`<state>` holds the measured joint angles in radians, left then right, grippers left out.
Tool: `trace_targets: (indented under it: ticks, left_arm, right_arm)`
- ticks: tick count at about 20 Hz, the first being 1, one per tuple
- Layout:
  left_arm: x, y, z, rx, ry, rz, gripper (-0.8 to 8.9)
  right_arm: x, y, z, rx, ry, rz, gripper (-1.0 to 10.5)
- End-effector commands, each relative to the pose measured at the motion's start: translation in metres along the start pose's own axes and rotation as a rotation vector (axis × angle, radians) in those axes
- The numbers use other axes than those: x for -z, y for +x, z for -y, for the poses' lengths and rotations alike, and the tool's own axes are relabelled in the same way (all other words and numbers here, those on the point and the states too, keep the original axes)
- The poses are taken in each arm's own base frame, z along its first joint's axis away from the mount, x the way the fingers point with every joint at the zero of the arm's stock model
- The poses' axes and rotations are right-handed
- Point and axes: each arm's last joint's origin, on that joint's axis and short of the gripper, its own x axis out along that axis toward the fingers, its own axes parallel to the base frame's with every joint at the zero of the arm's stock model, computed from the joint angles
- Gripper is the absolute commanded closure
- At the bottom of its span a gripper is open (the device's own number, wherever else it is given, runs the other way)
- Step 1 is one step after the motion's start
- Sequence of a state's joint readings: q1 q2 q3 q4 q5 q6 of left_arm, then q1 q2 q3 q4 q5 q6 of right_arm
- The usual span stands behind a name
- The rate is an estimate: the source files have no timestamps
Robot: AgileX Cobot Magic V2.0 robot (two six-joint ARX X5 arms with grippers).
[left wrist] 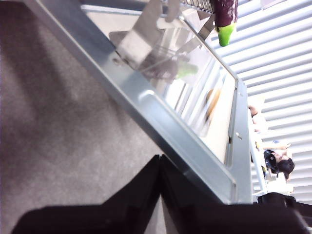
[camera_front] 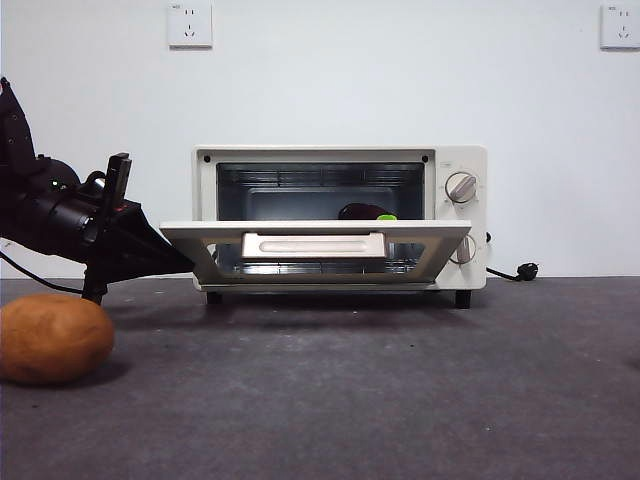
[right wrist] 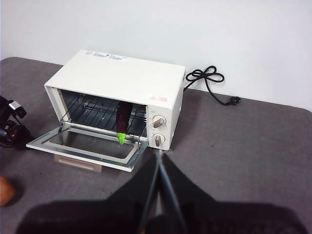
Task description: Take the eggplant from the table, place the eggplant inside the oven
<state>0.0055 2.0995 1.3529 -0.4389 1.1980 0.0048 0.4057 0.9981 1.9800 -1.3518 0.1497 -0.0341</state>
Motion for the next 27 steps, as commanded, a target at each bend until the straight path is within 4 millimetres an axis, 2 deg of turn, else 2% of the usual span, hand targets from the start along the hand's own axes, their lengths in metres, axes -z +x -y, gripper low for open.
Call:
trace_targets:
  ticks: [1, 10, 19, 27]
  left_arm:
    - [-0.006, -0.010, 0.013, 0.020, 0.038, 0.035, 8.21]
    - [-0.032, -0.028, 0.054, 0.031, 0.169, 0.153, 8.21]
    - [-0.046, -0.007, 0.072, 0.001, 0.269, 0.212, 8.21]
    - [-0.055, 0.001, 0.081, -0.064, 0.289, 0.304, 8.21]
  right_arm:
    - [0.002, 0.000, 0.000, -0.001, 0.004, -0.020, 9.6]
    - [0.002, 0.000, 0.000, -0.002, 0.004, -0.020, 9.6]
    - [0.002, 0.000, 0.000, -0.003, 0.004, -0.022, 9.6]
    - [0.003, 0.000, 0.000, -0.006, 0.003, -0.024, 9.6]
